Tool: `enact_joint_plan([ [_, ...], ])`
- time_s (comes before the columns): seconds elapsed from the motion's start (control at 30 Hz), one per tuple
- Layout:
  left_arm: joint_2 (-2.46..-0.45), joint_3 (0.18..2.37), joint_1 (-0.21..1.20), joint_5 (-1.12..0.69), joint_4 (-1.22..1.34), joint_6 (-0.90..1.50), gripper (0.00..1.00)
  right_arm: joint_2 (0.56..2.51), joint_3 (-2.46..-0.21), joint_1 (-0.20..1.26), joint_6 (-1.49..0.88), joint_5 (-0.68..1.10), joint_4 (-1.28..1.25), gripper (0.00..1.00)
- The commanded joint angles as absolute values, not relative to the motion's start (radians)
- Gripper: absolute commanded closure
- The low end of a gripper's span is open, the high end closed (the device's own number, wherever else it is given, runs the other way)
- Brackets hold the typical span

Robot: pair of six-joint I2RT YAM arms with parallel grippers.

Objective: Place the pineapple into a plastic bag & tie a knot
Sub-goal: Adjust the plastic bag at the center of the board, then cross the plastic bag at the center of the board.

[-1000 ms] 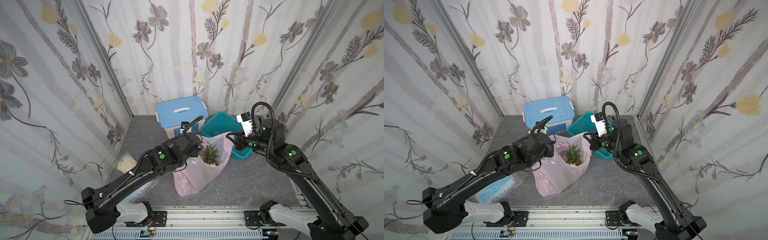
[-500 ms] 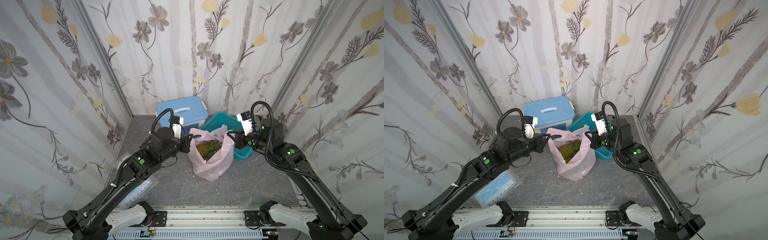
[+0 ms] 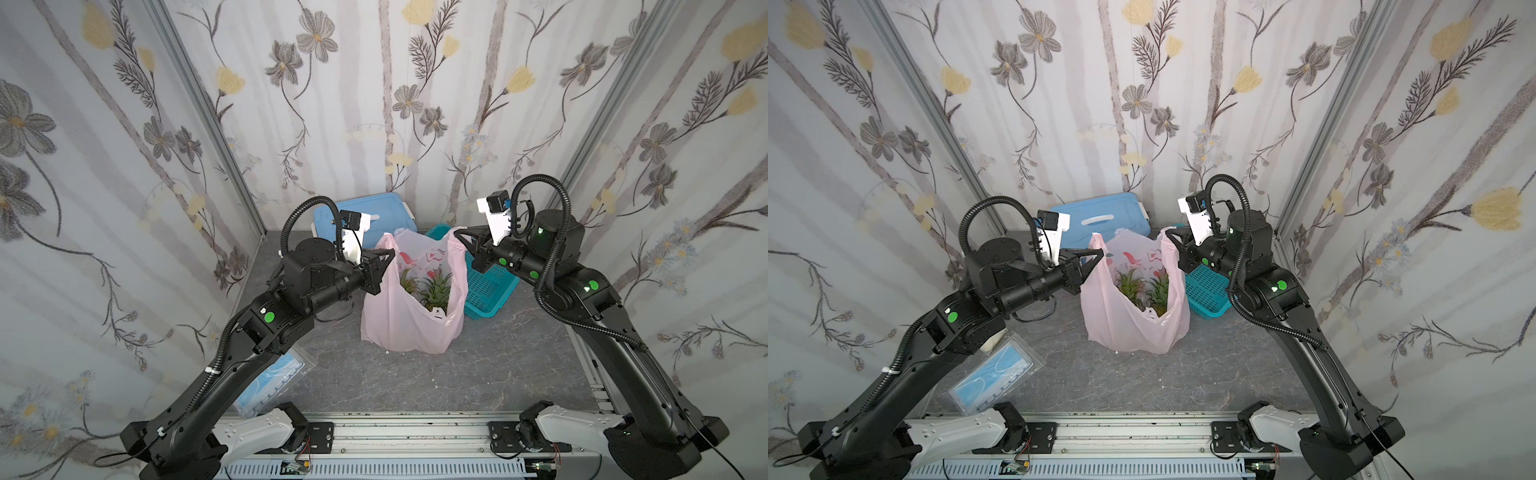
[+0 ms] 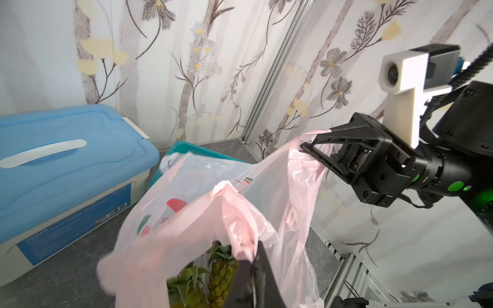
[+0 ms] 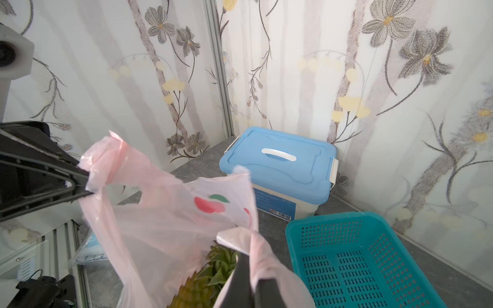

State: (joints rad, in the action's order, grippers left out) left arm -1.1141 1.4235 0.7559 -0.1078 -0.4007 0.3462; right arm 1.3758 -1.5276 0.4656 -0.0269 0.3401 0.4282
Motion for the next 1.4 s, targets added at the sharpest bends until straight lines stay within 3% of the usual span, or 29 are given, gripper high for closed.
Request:
enact_joint_plan([
  [0.0,-1.13,1.36,0.755,-0.006,-0.361,0.357,1.0,1.402,-1.482,0.467,0.005,0.326,0.397,1.0],
  [0.37,-1.162,1.277,0.749,-0.067,-0.323,0.34,1.0,1.424,-1.426,0.466,0.001,0.318,0.43,0.97],
  [0.43,-1.169,1.288,0.747,-0.061,-0.337,0.317,1.0,1.428,-1.462,0.464,0.017,0.325,0.463,0.64],
  [0.5,-1.177,1.301,0.747,-0.064,-0.35,0.282,1.0,1.428,-1.521,0.459,0.071,0.318,0.543,0.39],
  [0.63,-1.2,1.3,0.745,-0.049,-0.358,0.206,1.0,1.337,-1.463,0.391,0.158,0.289,0.588,0.05],
  [0.67,-1.212,1.292,0.738,-0.041,-0.354,0.196,1.0,1.304,-1.417,0.365,0.178,0.308,0.57,0.01],
  [0.8,-1.272,1.291,0.718,-0.115,-0.327,0.166,1.0,1.278,-1.299,0.285,0.247,0.484,0.44,0.0],
  [0.93,-1.295,1.32,0.718,-0.183,-0.36,0.136,1.0,1.366,-1.343,0.286,0.347,0.702,0.356,0.0],
  [1.37,-1.181,1.215,0.718,-0.082,-0.387,0.078,1.0,1.878,-1.918,0.406,0.632,0.906,0.675,0.0],
])
